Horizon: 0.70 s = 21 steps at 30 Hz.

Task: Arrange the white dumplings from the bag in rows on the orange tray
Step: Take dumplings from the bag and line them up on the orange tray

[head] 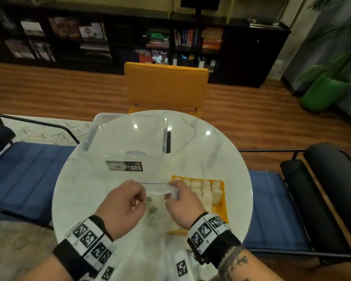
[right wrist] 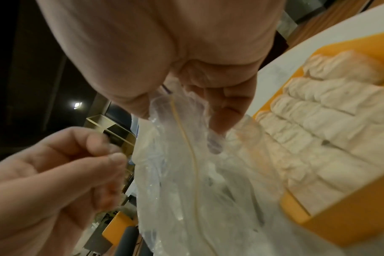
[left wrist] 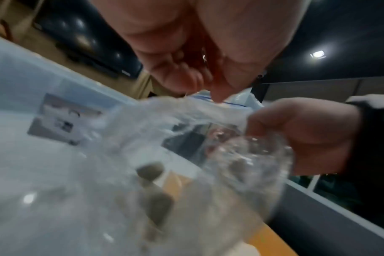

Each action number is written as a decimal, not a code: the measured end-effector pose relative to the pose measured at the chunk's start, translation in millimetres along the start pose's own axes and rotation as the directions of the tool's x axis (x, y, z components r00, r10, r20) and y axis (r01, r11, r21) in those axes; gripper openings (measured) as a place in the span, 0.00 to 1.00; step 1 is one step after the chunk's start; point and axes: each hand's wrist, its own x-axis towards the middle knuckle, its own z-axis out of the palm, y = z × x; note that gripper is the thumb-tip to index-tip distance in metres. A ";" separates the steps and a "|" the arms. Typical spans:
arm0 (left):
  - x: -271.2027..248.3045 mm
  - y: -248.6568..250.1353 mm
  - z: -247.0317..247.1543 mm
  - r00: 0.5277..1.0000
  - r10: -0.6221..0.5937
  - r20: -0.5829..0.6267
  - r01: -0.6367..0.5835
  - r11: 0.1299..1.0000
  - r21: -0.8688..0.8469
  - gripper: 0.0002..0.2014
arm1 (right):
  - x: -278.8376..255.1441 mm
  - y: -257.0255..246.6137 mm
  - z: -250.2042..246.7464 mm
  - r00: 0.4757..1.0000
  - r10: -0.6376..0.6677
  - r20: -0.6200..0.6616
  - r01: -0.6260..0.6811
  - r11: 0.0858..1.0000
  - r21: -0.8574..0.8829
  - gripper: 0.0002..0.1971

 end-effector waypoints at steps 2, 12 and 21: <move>-5.2 -3.9 16.8 0.982 -0.125 0.142 0.140 0.985 -0.099 0.14 | 3.0 -3.4 12.2 0.998 0.019 0.054 -0.020 0.999 0.027 0.19; -9.3 -52.6 68.9 0.868 -0.384 0.315 0.156 0.813 0.561 0.14 | 10.9 -22.4 39.8 0.947 -0.001 0.320 0.027 0.997 -0.076 0.30; 0.1 -86.3 93.8 0.685 -0.638 0.352 0.362 0.717 0.595 0.25 | 20.5 -21.8 40.5 0.941 -0.045 0.334 0.108 0.979 -0.171 0.27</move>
